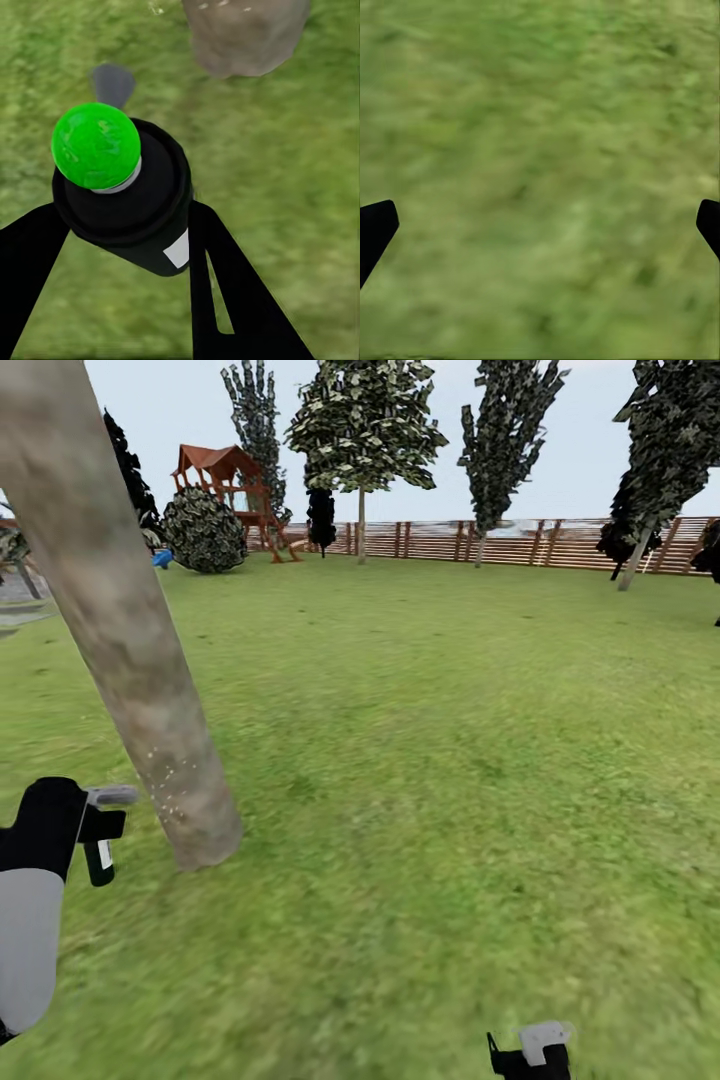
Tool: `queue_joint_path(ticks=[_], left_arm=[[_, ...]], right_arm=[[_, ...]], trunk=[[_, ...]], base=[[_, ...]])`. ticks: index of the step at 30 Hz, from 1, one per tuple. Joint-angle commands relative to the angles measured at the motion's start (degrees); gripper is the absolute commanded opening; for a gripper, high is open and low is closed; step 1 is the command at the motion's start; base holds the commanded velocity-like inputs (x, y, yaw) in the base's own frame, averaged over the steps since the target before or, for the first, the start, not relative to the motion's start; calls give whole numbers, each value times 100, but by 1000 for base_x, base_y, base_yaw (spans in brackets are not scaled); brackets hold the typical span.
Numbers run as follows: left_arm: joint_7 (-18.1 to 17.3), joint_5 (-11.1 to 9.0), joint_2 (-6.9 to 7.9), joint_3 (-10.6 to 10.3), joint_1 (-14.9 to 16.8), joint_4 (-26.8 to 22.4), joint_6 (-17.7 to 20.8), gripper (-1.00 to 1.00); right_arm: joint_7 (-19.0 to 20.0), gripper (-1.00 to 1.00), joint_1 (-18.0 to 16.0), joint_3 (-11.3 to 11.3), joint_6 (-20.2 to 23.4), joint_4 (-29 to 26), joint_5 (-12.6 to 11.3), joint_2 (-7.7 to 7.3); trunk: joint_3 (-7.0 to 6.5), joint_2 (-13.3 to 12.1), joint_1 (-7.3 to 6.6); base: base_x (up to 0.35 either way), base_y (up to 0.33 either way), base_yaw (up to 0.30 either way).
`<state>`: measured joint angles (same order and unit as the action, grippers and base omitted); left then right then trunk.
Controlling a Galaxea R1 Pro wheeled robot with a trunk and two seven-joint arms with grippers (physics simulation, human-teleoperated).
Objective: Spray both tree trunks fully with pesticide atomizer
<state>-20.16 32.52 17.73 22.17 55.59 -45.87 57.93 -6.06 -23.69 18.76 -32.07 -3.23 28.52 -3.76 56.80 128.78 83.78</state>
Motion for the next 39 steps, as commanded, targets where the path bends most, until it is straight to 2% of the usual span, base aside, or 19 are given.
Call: queue_joint_path(ticks=[1, 2, 5, 21, 31, 39], left_arm=[[-57, 62, -5, 14, 0, -2, 9, -100], [-57, 62, -2, 15, 3, -6, 8, -100], [-54, 75, 2, 5, 4, -9, 8, -100], [-49, 79, -7, 15, 2, -8, 8, -100], [-49, 71, -15, 15, 0, -1, 6, -100], [-49, 71, -15, 15, 4, -1, 1, -100]], right_arm=[[461, 100, -4, 26, -18, -1, 58, -18], [919, 100, -4, 34, -12, -15, 49, -47], [1054, 100, -4, 46, -10, -19, 35, -61], [1078, 100, -4, 49, -17, -11, 31, -64], [1080, 100, -4, 49, -17, -11, 31, -61], [1072, 100, -6, 49, -19, -8, 31, -63]], trunk=[[5, 2, -1], [5, 2, -1], [5, 2, -1], [5, 2, -1], [5, 2, -1], [5, 2, -1]], base=[[0, 0, 113], [6, 0, 30], [93, -120, 10], [47, -259, 2], [112, -273, 192], [151, -268, 17]])
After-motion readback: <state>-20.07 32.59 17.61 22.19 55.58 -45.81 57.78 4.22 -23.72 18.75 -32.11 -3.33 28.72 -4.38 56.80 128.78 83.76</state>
